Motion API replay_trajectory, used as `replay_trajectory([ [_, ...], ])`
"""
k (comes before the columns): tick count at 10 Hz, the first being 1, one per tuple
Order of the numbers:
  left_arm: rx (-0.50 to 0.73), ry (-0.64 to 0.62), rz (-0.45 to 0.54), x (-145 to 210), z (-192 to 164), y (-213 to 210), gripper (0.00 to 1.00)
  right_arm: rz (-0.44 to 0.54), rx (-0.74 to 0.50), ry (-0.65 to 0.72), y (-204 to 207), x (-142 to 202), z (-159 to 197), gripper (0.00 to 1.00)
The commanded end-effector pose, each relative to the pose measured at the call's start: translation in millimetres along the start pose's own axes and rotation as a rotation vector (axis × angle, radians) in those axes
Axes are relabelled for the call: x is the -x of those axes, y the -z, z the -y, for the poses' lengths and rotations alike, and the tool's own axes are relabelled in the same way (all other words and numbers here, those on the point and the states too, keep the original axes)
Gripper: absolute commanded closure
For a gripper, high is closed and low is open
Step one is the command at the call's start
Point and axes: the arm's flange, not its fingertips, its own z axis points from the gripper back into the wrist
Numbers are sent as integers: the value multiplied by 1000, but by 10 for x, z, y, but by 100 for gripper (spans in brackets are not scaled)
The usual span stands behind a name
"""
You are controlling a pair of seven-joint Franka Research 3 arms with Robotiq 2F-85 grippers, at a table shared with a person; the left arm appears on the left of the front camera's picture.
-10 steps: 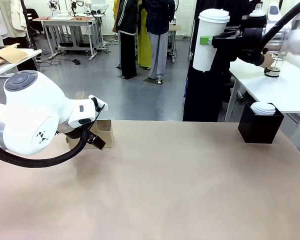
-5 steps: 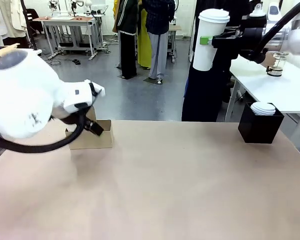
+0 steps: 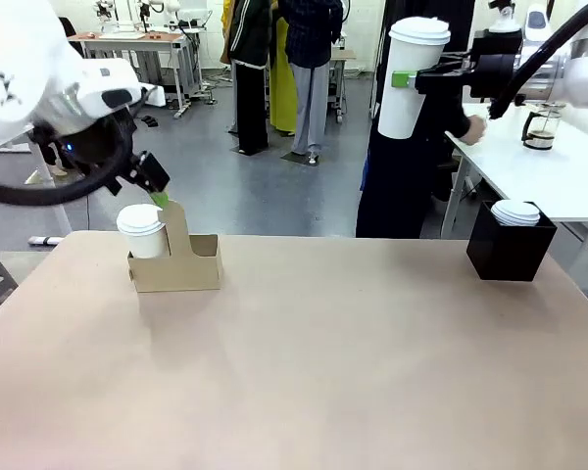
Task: Pour a drink into a cup and package it in a carrier.
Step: Position the Cup Carrier in the center of the table.
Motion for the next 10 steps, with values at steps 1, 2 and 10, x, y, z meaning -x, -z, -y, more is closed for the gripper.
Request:
replay_trajectory([
  [1, -22, -100, -74, -431, 15, 186, 0, 9, 16, -23, 9, -27, 1, 19],
  [2, -27, -132, -98, -594, -2, 274, 0, 9, 16, -23, 9, -27, 1, 19],
  [10, -144, -307, -198, -996, -138, 820, 59, 9, 16, -23, 9, -27, 1, 19],
])
